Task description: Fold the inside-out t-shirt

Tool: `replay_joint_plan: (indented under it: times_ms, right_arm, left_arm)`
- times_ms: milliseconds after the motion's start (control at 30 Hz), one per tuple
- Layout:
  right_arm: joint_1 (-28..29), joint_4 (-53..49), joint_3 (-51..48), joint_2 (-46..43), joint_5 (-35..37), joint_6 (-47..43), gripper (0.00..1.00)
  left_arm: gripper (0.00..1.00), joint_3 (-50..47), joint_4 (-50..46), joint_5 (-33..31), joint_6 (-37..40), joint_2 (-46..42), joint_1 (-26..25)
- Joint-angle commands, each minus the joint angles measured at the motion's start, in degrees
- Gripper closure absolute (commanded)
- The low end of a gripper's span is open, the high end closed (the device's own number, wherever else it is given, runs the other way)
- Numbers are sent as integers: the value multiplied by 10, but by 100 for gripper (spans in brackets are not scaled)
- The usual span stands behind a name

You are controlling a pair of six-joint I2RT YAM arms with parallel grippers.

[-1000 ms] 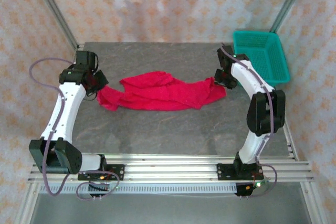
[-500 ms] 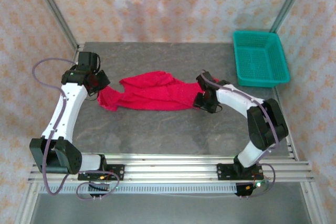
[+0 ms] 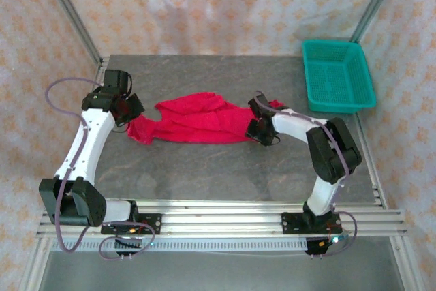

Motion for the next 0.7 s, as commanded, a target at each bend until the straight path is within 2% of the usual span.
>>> replay_joint_plan:
  times_ms: [0,67,167,233,333,433,567,667]
  right_arm:
    - [2,13,13,10,5,4,69]
    - [2,4,16,-1,9,4,82]
    - [2,-33,38,-28,23,-6,95]
    - [0,-70,68,-54,37,-20,99]
    - [-20,-132,145,-91,54,-47,100]
    - [-58,-171,239,-116,65,-72,100]
    - [-104,-219,366,-114,27,-92,100]
    - [-110,-243,406,-112,15,-97,100]
  left_arm:
    - [100,-2,-3,-5,-1,-18,-4]
    - [100,3,-7,-7,0,-18,-4]
    - [100,20,-17,-13,1,-15,-4]
    - [100,42,-29,-16,2,-9,-4]
    - [100,100,-46,-22,3,6,-4]
    - [100,204,-82,-36,5,34,-1]
    - [100,350,-120,-45,8,68,6]
    - [100,410,-136,-42,9,81,10]
